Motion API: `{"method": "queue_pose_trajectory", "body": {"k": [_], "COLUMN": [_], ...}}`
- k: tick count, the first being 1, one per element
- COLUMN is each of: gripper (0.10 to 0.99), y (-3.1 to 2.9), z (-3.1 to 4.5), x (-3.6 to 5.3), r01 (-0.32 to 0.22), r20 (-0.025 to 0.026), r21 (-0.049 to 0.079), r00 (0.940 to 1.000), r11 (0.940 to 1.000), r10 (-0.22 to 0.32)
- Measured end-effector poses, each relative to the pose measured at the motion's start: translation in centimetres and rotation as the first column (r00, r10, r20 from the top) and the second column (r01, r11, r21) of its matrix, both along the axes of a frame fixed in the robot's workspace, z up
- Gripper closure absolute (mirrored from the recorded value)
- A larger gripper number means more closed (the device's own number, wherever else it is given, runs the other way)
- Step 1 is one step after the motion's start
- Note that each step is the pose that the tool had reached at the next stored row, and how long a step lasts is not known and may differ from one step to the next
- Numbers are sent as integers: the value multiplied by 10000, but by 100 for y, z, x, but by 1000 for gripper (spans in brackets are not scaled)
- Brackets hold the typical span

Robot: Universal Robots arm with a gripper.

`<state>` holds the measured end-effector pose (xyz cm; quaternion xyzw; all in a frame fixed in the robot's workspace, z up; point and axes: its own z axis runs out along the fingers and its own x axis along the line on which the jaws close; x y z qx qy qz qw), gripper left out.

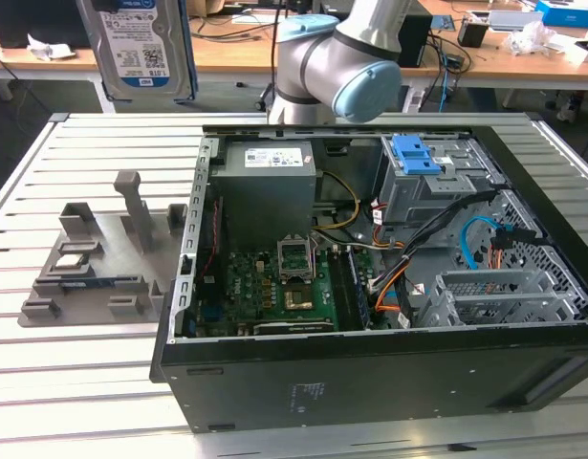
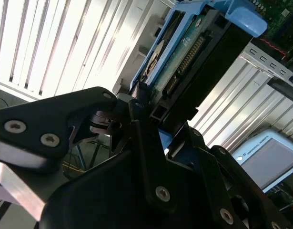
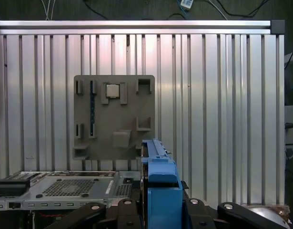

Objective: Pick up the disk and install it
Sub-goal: 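Pick up the disk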

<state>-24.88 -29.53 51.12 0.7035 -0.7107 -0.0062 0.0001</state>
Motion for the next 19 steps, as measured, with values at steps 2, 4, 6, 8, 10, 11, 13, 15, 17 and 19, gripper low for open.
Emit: {"method": "queue_pose_trajectory", "body": {"k": [2,4,6,8,10,11,13,15,17,19], "gripper": [722,722,722,722,722,722,722,722,722,722], "y": [1,2,3,4,4,4,6,6,7,8], "z": [-1,0,0,0,0,0,0,0,0,0], "x": [81,176,251,327,408,447,529,602,701,807], "r01": [2,1,1,3,1,0,3,0,3,1], "r20": [1,0,0,0,0,1,0,0,0,0], "r21": [0,0,0,0,0,0,0,0,0,0], "r00": [10000,10000,10000,10000,10000,10000,10000,10000,10000,10000], "r11": [10000,10000,10000,10000,10000,10000,10000,10000,10000,10000], "r10": [-2,-1,-1,-3,-1,0,-3,0,-3,-1]}}
